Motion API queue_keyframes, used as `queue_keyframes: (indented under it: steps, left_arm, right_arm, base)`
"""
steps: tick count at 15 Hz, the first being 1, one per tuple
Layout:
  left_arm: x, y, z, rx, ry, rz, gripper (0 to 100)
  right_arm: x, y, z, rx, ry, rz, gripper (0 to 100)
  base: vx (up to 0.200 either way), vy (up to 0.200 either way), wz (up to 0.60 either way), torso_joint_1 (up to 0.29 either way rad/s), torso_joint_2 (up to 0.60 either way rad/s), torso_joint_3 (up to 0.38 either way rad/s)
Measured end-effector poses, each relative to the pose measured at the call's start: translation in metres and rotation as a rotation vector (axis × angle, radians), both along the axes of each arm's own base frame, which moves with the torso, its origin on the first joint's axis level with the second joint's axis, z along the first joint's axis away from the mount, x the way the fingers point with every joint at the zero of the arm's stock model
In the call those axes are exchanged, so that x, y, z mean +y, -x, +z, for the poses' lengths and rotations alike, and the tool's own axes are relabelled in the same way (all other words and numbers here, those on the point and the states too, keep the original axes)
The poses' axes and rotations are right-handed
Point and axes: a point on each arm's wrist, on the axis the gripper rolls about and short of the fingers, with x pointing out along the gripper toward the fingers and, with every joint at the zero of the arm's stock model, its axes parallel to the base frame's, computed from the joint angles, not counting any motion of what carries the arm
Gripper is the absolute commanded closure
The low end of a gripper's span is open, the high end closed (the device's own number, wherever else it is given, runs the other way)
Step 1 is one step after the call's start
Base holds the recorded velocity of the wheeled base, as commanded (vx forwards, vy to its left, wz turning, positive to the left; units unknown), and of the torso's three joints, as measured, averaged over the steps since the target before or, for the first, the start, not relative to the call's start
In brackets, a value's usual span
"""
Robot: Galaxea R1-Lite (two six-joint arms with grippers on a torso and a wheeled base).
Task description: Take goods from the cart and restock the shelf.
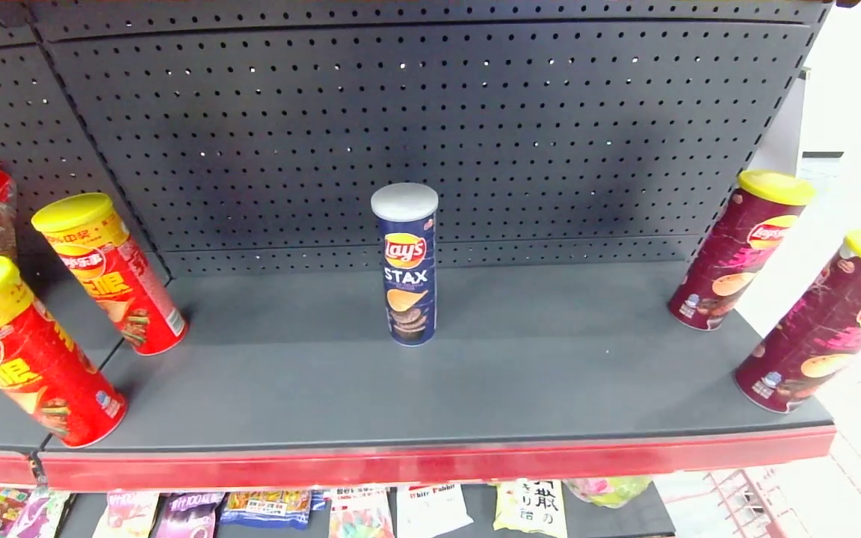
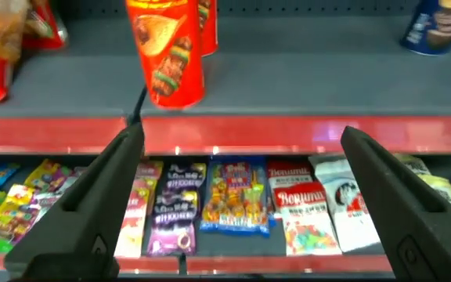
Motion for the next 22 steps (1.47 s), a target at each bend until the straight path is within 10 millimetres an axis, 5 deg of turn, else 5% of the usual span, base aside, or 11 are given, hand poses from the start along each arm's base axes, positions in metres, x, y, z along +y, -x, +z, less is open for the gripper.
queue_keyframes:
  steps: [12, 14, 17, 22]
  left_arm:
    - [-0.003, -0.002, 0.002, 0.013, -0.048, -0.150, 0]
    - [-0.003, 0.000, 0.024, -0.020, 0.008, -0.153, 0]
    - [-0.005, -0.011, 0.090, -0.035, 0.051, -0.280, 0]
    - [-0.022, -0.094, 0.142, 0.102, -0.010, -0.670, 0]
  right_arm:
    - [0.008, -0.021, 0.022, 0.023, 0.000, 0.148, 100]
    - [0.011, -0.029, 0.030, 0.033, 0.002, 0.159, 100]
    - [0.015, -0.036, 0.032, 0.070, 0.013, 0.164, 100]
    - [0.016, -0.039, 0.039, 0.070, 0.012, 0.165, 100]
  base:
    - [0.000, 0.000, 0.00, 0.000, 0.00, 0.000]
    - [0.000, 0.000, 0.00, 0.000, 0.00, 0.000]
    - [0.000, 0.000, 0.00, 0.000, 0.00, 0.000]
    - [0.000, 0.000, 0.00, 0.000, 0.00, 0.000]
